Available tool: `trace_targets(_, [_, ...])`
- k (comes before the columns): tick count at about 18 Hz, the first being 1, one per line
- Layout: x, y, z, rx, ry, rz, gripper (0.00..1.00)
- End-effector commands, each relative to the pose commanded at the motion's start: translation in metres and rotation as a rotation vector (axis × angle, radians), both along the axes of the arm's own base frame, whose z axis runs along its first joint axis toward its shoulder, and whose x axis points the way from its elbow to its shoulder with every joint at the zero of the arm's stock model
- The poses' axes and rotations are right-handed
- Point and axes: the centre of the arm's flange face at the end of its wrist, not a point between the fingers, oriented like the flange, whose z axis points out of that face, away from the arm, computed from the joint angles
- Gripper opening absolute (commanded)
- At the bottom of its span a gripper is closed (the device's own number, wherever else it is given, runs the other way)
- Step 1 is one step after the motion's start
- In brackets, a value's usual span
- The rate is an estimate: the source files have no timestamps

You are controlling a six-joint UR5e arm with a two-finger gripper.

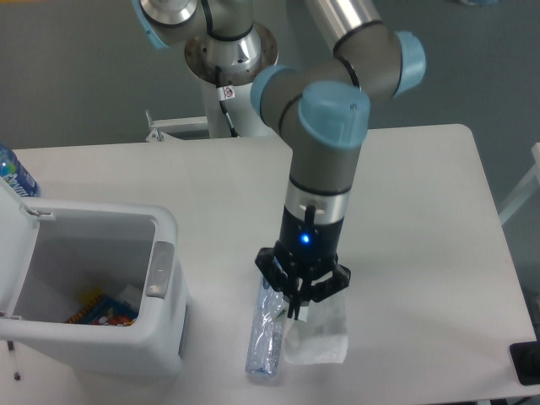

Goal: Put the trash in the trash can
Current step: 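Lift the plastic bag and carry it over the trash bin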

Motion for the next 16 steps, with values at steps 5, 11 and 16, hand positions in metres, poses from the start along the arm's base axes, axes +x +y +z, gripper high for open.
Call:
trace_targets(5, [0.030,0.023,0.051,0.110,-0.017,-0.028,0.00])
trace_targets(11, [0.070,0.024,0.088,0.221,-0.074,-0.120,0.00])
trace_targets(16, [0.117,0.031,0.100,0.230,-0.095,-0.160,0.00])
